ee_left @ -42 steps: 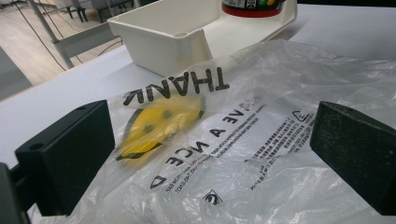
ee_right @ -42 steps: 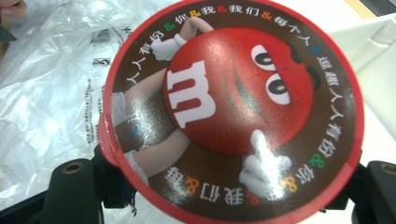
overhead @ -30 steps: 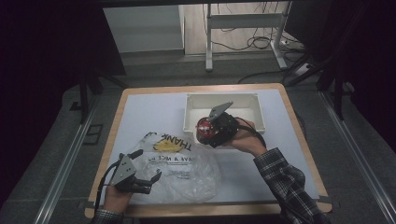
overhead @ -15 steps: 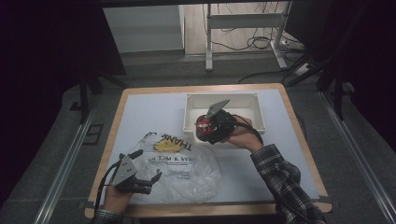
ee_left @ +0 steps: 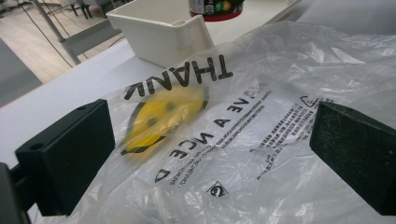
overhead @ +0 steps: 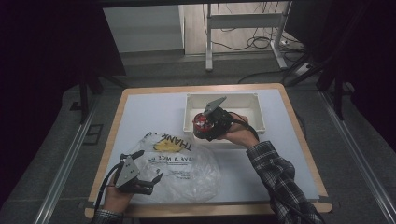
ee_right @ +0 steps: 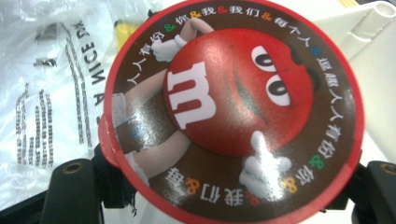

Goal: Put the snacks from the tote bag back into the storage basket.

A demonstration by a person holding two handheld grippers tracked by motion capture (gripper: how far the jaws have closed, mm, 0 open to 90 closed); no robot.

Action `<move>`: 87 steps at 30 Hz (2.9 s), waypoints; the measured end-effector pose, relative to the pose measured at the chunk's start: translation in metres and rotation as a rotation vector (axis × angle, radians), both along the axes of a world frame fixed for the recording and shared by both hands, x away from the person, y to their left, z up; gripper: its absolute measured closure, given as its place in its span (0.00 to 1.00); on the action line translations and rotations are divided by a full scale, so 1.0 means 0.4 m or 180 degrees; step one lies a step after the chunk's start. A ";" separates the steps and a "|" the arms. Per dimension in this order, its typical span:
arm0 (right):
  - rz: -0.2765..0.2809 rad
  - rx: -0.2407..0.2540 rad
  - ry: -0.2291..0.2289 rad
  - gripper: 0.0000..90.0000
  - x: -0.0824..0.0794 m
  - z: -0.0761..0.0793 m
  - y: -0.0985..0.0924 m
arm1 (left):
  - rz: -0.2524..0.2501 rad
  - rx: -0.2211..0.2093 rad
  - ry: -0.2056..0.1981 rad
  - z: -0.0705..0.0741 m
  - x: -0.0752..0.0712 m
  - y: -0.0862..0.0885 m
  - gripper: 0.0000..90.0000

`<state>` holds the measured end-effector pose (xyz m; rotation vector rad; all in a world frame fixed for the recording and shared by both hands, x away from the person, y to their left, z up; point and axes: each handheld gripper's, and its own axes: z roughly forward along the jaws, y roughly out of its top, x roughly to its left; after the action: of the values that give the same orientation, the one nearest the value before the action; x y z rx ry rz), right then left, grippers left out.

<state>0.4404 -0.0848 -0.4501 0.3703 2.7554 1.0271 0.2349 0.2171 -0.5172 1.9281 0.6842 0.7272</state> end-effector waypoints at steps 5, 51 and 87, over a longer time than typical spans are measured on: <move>-0.0024 0.0037 0.0018 0.29 0.018 -0.007 0.005 | -0.0006 -0.0049 0.0013 0.001 0.000 0.002 0.00; 0.0254 -0.0223 0.0112 0.28 0.151 -0.138 0.064 | 0.0000 -0.0129 0.0001 0.004 -0.001 0.008 0.00; 0.0115 -0.0020 0.0115 0.10 0.147 -0.118 0.058 | 0.0005 -0.0113 -0.0004 0.003 -0.002 0.005 0.00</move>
<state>0.4990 -0.0617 -0.4974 0.3426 2.8066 1.0299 0.2341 0.2192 -0.5160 1.8947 0.6935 0.7126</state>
